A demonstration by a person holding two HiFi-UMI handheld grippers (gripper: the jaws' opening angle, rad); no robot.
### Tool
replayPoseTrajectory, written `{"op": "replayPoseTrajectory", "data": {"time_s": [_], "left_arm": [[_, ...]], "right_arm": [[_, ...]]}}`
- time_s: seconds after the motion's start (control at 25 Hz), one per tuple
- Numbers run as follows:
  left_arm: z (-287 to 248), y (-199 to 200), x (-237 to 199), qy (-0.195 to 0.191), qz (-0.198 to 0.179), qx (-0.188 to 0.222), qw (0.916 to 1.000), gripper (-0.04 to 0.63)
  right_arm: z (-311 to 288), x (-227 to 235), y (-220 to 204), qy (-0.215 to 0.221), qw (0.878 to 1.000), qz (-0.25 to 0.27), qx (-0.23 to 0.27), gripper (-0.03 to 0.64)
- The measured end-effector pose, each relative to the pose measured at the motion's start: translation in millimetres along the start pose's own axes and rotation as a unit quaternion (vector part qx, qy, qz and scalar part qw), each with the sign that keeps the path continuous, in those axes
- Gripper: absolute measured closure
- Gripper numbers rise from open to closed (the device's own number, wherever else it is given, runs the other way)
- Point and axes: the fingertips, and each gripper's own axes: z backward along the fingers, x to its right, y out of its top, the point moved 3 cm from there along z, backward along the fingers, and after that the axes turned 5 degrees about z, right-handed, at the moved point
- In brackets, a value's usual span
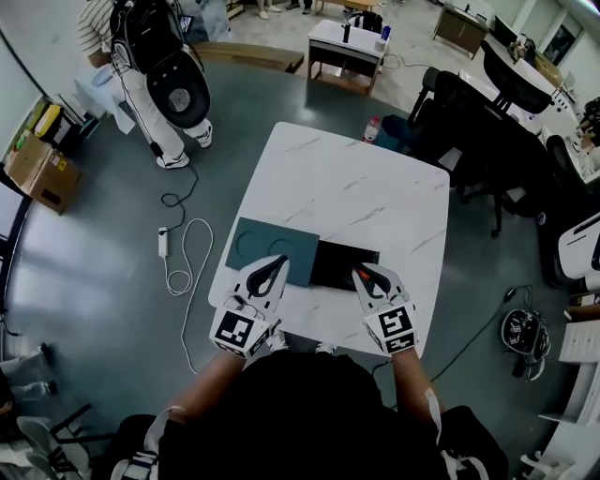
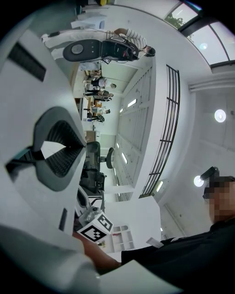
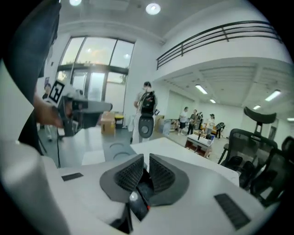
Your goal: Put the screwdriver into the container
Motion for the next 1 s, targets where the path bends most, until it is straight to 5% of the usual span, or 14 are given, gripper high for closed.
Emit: {"op": "replayPoseTrajectory", "data": {"time_s": [0.32, 1.0], "left_arm": [[-8.3, 12.7, 13.5, -0.02, -0.012, 0.005, 0.9997, 0.591], [-12.6, 23.8, 14.9, -0.013, -0.028, 0.006, 0.9995, 0.59]], "right_arm": [[50.9, 23.0, 67.7, -0.079, 0.982, -0.06, 0.161, 0.592], [47.2, 13.0, 73.6, -0.077, 0.985, -0.024, 0.154, 0.594]]}}
